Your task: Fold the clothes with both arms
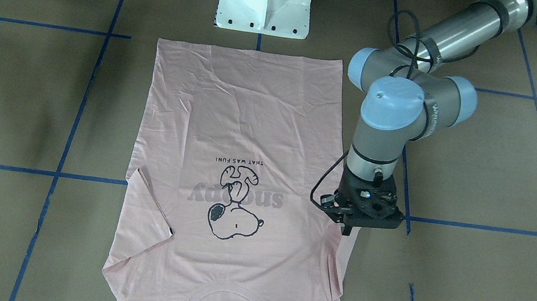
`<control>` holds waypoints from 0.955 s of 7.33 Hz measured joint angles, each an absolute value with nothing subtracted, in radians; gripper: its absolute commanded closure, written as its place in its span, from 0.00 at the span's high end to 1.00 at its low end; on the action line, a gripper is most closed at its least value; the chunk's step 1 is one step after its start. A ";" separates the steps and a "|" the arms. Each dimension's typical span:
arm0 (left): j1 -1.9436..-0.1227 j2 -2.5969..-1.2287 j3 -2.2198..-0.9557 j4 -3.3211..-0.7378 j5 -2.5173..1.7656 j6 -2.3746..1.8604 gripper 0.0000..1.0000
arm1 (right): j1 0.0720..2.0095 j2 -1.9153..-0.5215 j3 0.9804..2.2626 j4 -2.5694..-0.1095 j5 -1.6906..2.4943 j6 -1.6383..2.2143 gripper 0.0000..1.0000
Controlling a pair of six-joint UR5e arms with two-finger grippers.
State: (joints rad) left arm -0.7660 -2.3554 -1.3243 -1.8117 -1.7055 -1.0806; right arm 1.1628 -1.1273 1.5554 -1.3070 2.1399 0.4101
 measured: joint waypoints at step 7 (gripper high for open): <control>-0.727 -2.606 -1.006 -1.756 -1.650 -1.101 1.00 | 1.162 -1.126 1.557 -1.307 2.143 0.419 1.00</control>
